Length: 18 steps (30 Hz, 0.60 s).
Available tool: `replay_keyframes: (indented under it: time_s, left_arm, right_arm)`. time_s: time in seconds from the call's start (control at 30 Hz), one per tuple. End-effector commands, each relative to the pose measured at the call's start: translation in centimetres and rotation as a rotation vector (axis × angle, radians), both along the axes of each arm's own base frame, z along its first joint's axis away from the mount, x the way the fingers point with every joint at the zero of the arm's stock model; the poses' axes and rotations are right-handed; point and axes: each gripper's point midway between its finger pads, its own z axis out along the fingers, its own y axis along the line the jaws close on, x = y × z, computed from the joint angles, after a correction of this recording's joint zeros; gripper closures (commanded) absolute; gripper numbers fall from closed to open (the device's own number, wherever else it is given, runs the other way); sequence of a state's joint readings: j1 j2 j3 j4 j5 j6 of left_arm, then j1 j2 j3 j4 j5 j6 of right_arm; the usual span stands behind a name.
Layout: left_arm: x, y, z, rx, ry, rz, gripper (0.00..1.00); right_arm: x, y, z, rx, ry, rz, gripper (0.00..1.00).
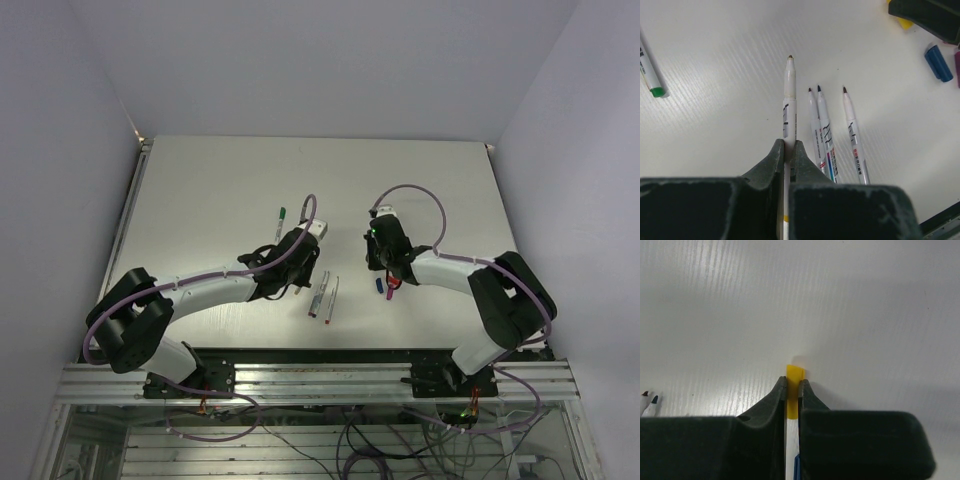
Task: Insert the pens into the pen caps
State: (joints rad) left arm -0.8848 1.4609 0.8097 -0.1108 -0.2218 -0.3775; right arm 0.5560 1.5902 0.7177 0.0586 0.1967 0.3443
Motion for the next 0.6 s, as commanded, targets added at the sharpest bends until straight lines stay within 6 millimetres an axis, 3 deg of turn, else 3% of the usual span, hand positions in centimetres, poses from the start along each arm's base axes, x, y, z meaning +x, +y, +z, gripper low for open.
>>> replay_keyframes:
  time_s: [0.0, 0.13, 0.3, 0.4, 0.57]
  left_arm:
    - [1.2, -2.7, 3.7, -0.102, -0.081, -0.059, 0.93]
    - [1.6, -4.0, 5.8, -0.179, -0.129, -0.083, 0.93]
    - [1.5, -5.3, 8.7, -0.31, -0.192, -0.117, 0.93]
    - [1.1, -6.2, 10.5, -0.403, -0.229, -0.156, 0.93]
    - [0.8, -7.1, 12.7, -0.513, -0.283, -0.188, 0.93]
  right_arm:
    - [1.9, 1.6, 5.0, 0.108, -0.148, 0.005, 1.0]
    - [3.4, 2.5, 10.7, 0.239, -0.333, -0.002, 1.0]
    - [3.8, 2.6, 16.4, 0.383, -0.527, -0.022, 1.0]
    - [3.5, 2.2, 19.9, 0.485, -0.656, -0.037, 0.93]
    - [2.5, 2.0, 22.9, 0.629, -0.773, -0.044, 0.86]
